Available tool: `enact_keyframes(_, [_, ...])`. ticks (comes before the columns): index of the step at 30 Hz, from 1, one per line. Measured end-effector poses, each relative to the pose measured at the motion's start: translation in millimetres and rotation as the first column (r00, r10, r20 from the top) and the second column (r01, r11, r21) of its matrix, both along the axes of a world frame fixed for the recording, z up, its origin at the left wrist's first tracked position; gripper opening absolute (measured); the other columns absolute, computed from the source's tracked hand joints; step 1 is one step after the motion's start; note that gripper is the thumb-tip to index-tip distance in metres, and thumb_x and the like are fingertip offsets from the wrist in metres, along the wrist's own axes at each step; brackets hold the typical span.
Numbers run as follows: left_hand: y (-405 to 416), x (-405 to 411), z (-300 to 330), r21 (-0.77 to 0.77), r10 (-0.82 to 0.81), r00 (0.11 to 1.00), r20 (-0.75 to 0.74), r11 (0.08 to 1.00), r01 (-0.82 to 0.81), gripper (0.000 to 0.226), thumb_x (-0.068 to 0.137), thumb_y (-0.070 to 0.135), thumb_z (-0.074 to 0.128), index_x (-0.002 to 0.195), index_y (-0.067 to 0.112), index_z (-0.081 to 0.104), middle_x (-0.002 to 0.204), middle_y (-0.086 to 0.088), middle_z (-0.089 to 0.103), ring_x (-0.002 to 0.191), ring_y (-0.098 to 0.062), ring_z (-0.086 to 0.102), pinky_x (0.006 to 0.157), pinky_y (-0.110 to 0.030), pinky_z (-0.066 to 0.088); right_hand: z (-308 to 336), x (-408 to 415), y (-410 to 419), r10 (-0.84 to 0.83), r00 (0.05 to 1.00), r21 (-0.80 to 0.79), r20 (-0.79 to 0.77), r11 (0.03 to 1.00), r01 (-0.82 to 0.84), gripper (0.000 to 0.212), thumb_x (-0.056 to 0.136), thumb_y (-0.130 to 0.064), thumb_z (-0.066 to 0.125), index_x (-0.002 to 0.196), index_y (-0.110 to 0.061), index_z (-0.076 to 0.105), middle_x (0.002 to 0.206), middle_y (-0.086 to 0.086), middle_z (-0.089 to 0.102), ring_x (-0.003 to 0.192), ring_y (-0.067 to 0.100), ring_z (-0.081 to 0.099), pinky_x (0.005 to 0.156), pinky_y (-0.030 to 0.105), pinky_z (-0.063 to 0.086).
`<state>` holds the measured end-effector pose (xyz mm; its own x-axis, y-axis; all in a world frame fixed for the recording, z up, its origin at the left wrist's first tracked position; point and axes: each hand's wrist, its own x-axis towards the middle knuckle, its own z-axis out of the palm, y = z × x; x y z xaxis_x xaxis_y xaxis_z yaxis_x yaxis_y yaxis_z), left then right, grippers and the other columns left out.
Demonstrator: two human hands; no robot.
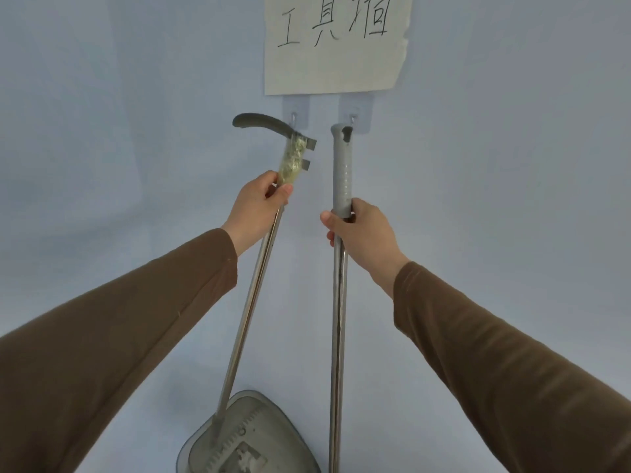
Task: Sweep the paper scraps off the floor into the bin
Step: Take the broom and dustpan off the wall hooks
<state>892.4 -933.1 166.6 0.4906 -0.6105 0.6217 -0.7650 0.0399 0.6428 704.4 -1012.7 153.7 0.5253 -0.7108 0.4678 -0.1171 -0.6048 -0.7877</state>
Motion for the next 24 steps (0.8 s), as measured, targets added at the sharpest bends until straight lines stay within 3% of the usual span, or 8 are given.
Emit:
enact_keyframes(7, [74.5, -28.6, -78.0, 0.125, 0.098, 0.994, -0.052, 0.988, -0.091, 0.026, 0.098, 0.033, 0.055, 0.102, 0.008, 0.063, 0.094, -0.018, 0.066, 0.082, -0.03, 0.061, 0.081, -0.046, 0.052, -58.8, -42.0, 31.2, 0.086, 0.975, 0.04, -0.204, 0.996, -0.08, 0.031, 0.086, -0.046, 0.066, 0.095, -0.017, 0.064, 0.087, 0.002, 0.072, 0.08, 0.02, 0.068, 0.077, 0.04, 0.057])
enact_keyframes(13, [166.8, -101.1, -160.0, 0.269, 0.306, 0.951, -0.028, 0.919, -0.288, 0.024, 0.096, 0.035, 0.056, 0.093, 0.012, 0.059, 0.079, -0.006, 0.059, 0.072, -0.02, 0.054, 0.073, -0.037, 0.047, -122.8, -110.7, 76.4, 0.111, 0.947, 0.019, -0.3, 0.994, -0.111, 0.037, 0.087, -0.048, 0.064, 0.097, -0.013, 0.059, 0.085, 0.0, 0.062, 0.075, 0.018, 0.06, 0.071, 0.037, 0.054])
enact_keyframes(15, [202.2, -131.0, -186.5, 0.3, 0.394, 0.918, -0.032, 0.88, -0.367, 0.026, 0.094, 0.037, 0.058, 0.087, 0.012, 0.057, 0.075, -0.003, 0.055, 0.068, -0.018, 0.05, 0.07, -0.038, 0.046, -146.3, -135.4, 96.8, 0.162, 0.94, 0.08, -0.301, 0.986, -0.145, 0.033, 0.087, -0.047, 0.065, 0.097, -0.016, 0.058, 0.082, -0.003, 0.061, 0.072, 0.017, 0.061, 0.068, 0.036, 0.054])
enact_keyframes(17, [237.0, -163.4, -214.0, 0.315, 0.47, 0.881, -0.049, 0.844, -0.433, 0.027, 0.092, 0.039, 0.061, 0.09, 0.012, 0.059, 0.079, -0.002, 0.059, 0.069, -0.018, 0.052, 0.069, -0.035, 0.045, -169.4, -158.0, 116.0, 0.257, 0.936, 0.257, -0.239, 0.947, -0.194, 0.026, 0.09, -0.04, 0.066, 0.102, -0.02, 0.056, 0.088, -0.002, 0.063, 0.066, 0.017, 0.069, 0.064, 0.036, 0.06])
enact_keyframes(19, [268.3, -198.2, -238.9, 0.306, 0.52, 0.845, -0.126, 0.83, -0.465, 0.025, 0.092, 0.037, 0.063, 0.099, 0.013, 0.061, 0.088, -0.001, 0.063, 0.073, -0.017, 0.056, 0.069, -0.03, 0.046, -188.5, -177.9, 134.6, 0.329, 0.927, 0.428, -0.179, 0.875, -0.228, 0.022, 0.092, -0.03, 0.065, 0.108, -0.019, 0.054, 0.094, 0.0, 0.063, 0.065, 0.019, 0.072, 0.065, 0.036, 0.062])
enact_keyframes(22, [308.1, -245.1, -267.6, 0.297, 0.526, 0.749, -0.402, 0.849, -0.437, 0.023, 0.093, 0.026, 0.066, 0.108, 0.01, 0.059, 0.095, -0.005, 0.064, 0.067, -0.017, 0.064, 0.061, -0.029, 0.055, -216.0, -201.9, 155.9, 0.364, 0.918, 0.546, -0.16, 0.807, -0.225, 0.011, 0.093, -0.018, 0.064, 0.097, -0.019, 0.054, 0.091, 0.0, 0.061, 0.071, 0.022, 0.072, 0.074, 0.039, 0.062])
enact_keyframes(24, [334.3, -268.3, -283.8, 0.277, 0.489, 0.644, -0.588, 0.87, -0.408, 0.021, 0.091, 0.016, 0.068, 0.106, 0.006, 0.057, 0.099, -0.011, 0.065, 0.065, -0.019, 0.069, 0.067, -0.03, 0.061, -233.3, -213.3, 169.5, 0.381, 0.913, 0.594, -0.149, 0.772, -0.225, 0.01, 0.092, -0.014, 0.063, 0.094, -0.019, 0.056, 0.092, 0.002, 0.061, 0.074, 0.023, 0.071, 0.079, 0.041, 0.061])
